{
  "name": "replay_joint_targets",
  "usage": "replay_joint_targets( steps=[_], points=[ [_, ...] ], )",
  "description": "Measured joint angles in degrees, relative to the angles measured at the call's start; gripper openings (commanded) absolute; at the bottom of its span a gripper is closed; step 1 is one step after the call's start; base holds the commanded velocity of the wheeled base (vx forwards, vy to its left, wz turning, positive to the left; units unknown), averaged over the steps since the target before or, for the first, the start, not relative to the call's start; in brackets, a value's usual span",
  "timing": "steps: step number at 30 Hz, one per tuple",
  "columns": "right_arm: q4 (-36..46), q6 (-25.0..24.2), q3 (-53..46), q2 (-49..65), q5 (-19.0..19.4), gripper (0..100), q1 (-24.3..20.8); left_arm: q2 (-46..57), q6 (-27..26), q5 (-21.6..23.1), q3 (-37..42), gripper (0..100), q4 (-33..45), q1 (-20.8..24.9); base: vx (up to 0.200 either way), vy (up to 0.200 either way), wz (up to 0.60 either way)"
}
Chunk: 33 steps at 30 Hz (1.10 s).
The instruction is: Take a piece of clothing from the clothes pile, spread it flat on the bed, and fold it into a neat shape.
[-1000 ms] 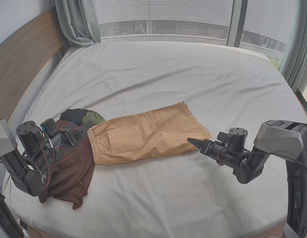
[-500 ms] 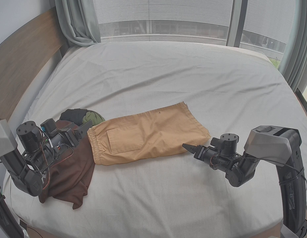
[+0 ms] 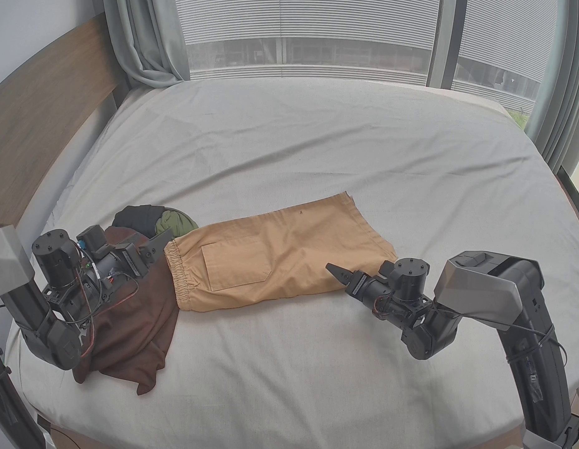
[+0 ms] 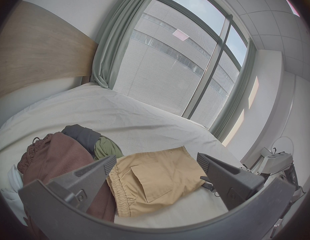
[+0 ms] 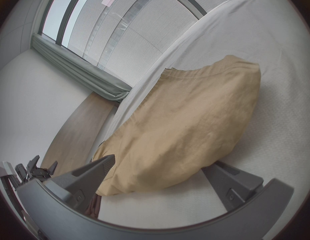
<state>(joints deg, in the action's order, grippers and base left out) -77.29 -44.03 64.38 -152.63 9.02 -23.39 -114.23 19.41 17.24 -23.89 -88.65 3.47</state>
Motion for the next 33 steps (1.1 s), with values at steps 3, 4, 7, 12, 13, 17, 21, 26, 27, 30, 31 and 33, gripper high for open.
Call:
replay_joint_targets(
  steps=[3, 4, 7, 12, 13, 17, 21, 26, 27, 30, 31, 33],
  points=[
    [-0.8, -1.8, 1.2, -0.8, -0.1, 100, -0.2, -0.1, 0.0, 0.0, -0.1, 100, 0.0, -0.1, 0.0, 0.0, 0.0],
    [-1.0, -2.1, 1.6, -1.2, -0.1, 100, -0.3, -0.1, 0.1, 0.0, -0.1, 100, 0.0, -0.2, 0.0, 0.0, 0.0],
    [-1.5, -2.4, 2.5, -2.0, -0.2, 100, -0.4, -0.2, 0.1, 0.0, -0.2, 100, 0.0, -0.2, 0.0, 0.0, 0.0],
    [-1.8, -2.5, 2.9, -2.6, -0.2, 100, -0.4, -0.2, 0.8, 0.0, -0.2, 100, 0.0, -0.2, 0.0, 0.0, 0.0],
    [-1.8, -2.5, 3.0, -2.7, -0.2, 100, -0.4, -0.2, 1.0, 0.0, -0.2, 100, 0.0, -0.2, 0.0, 0.0, 0.0],
    [-1.7, -2.4, 3.1, -3.0, -0.9, 0, -0.4, -0.2, 1.2, 0.0, -0.3, 100, 0.0, -0.2, 0.0, 0.0, 0.0],
    [-1.5, -2.4, 3.2, -3.2, -1.1, 0, -0.4, -0.2, 1.2, 0.0, -0.3, 100, 0.0, -0.2, 0.0, 0.0, 0.0],
    [-1.5, -2.4, 2.9, -3.2, -1.2, 0, -0.3, -0.2, 1.5, 0.0, -0.4, 100, 0.0, -0.2, 0.0, 0.0, 0.0],
    [-1.5, -2.4, 2.7, -3.2, -1.3, 0, -0.3, -0.2, 1.7, 0.0, -0.4, 100, 0.0, -0.2, 0.0, 0.0, 0.0],
    [-1.5, -2.2, 1.3, -2.5, -1.6, 0, -0.3, -0.2, 2.5, 0.0, -0.4, 100, 0.0, -0.2, 0.0, 0.0, 0.0],
    [-1.5, -2.1, 0.5, -2.1, -1.7, 0, -0.2, -0.2, 2.6, 0.0, -0.4, 100, 0.0, -0.2, 0.0, 0.0, 0.0],
    [-1.5, -1.9, -1.3, -1.0, -1.8, 0, -0.2, -0.2, 2.8, 0.0, -0.4, 100, 0.0, -0.2, 0.0, 0.0, 0.0]
  ],
)
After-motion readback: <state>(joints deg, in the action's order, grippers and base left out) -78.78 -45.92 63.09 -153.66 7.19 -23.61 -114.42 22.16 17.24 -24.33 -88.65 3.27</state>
